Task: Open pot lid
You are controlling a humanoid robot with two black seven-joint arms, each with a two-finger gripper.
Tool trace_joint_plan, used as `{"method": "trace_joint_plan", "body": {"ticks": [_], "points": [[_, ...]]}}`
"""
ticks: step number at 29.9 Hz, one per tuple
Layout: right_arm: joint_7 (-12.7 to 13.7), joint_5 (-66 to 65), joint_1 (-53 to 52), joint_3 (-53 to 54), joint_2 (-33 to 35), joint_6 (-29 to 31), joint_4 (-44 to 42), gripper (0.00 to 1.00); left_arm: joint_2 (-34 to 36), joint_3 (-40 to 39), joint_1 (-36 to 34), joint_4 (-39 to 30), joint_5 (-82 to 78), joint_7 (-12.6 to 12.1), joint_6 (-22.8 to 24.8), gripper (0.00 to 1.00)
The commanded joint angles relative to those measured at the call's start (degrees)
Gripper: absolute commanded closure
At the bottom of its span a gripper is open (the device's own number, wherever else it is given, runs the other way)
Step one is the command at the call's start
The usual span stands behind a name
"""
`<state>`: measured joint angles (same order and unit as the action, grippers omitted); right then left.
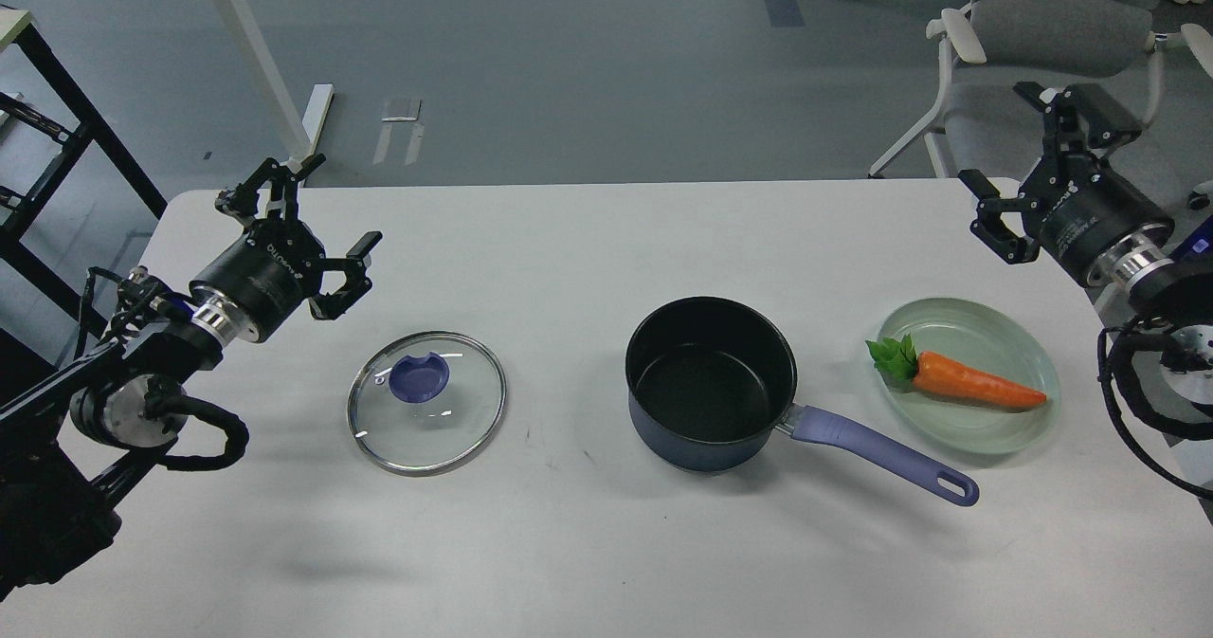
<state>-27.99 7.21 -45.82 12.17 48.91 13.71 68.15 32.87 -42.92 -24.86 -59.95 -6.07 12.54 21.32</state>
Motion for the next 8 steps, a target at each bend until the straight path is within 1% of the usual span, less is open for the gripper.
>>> {"method": "trace_joint_plan", "body": {"ticks": [1, 8], "points": [[-0.01, 0.08, 1.26, 0.75, -0.22, 2.20, -0.21, 0.01, -0.62, -1.73, 1.74, -0.08, 0.01, -0.33, 0.48, 0.01], [-0.01, -0.01, 1.35, 1.10, -0.22, 2.37, -0.13, 0.01, -0.79, -2.08, 1.83, -0.08, 0.01, -0.24, 0.39, 0.01]]}}
